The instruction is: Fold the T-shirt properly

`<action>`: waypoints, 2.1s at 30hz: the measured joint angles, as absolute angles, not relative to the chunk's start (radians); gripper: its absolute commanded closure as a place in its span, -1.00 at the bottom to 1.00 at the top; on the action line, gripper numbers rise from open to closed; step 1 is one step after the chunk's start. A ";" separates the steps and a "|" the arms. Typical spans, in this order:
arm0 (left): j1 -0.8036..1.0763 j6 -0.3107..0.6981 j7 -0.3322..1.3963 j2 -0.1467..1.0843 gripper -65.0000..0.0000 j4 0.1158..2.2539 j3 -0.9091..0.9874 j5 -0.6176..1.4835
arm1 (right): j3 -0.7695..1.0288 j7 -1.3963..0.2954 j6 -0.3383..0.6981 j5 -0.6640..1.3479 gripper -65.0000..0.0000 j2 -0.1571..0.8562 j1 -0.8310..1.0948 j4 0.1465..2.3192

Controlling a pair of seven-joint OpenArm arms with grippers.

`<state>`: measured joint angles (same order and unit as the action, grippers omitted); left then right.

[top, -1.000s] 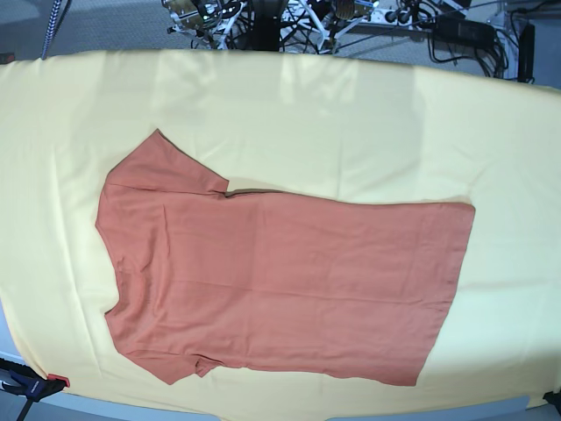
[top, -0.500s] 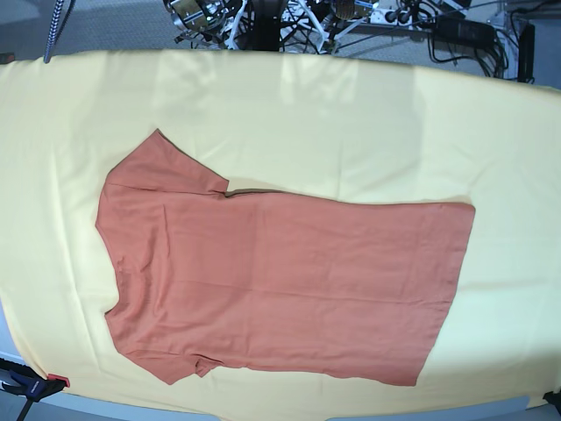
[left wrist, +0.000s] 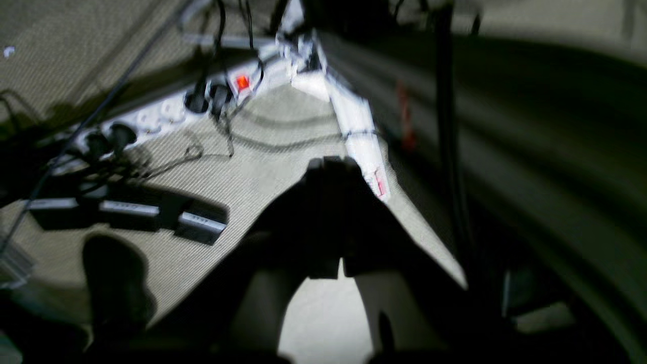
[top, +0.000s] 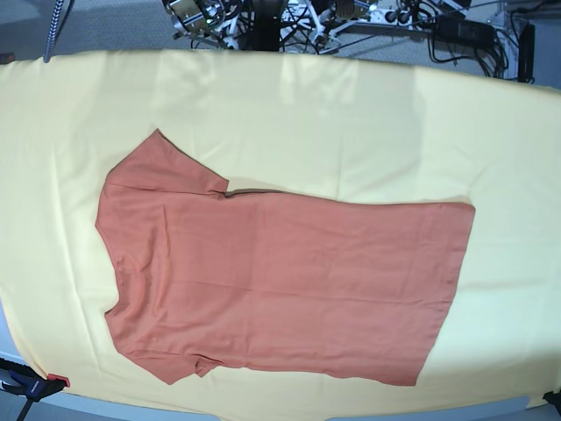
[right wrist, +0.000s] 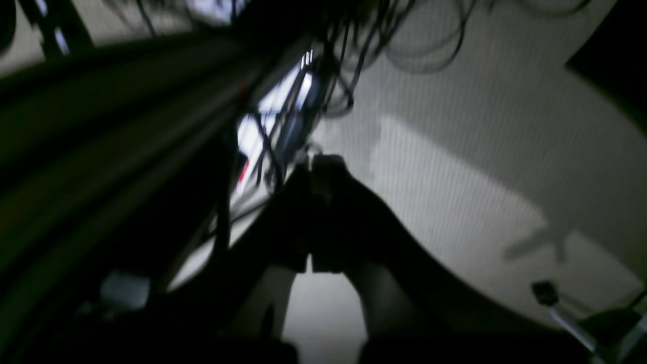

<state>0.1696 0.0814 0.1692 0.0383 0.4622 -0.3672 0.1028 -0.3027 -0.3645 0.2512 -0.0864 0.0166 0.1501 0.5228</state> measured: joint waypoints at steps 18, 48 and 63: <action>0.717 0.057 0.320 0.250 1.00 1.273 -0.368 0.006 | -0.300 -0.556 0.268 0.023 1.00 0.279 0.763 1.394; 1.136 -0.183 0.528 0.473 1.00 2.339 -0.116 -0.511 | -0.235 -0.685 -0.083 -0.524 1.00 0.414 1.158 2.341; 0.885 0.047 0.316 0.735 1.00 2.308 0.194 -0.245 | -0.056 -0.497 0.226 -0.234 1.00 0.535 0.817 2.340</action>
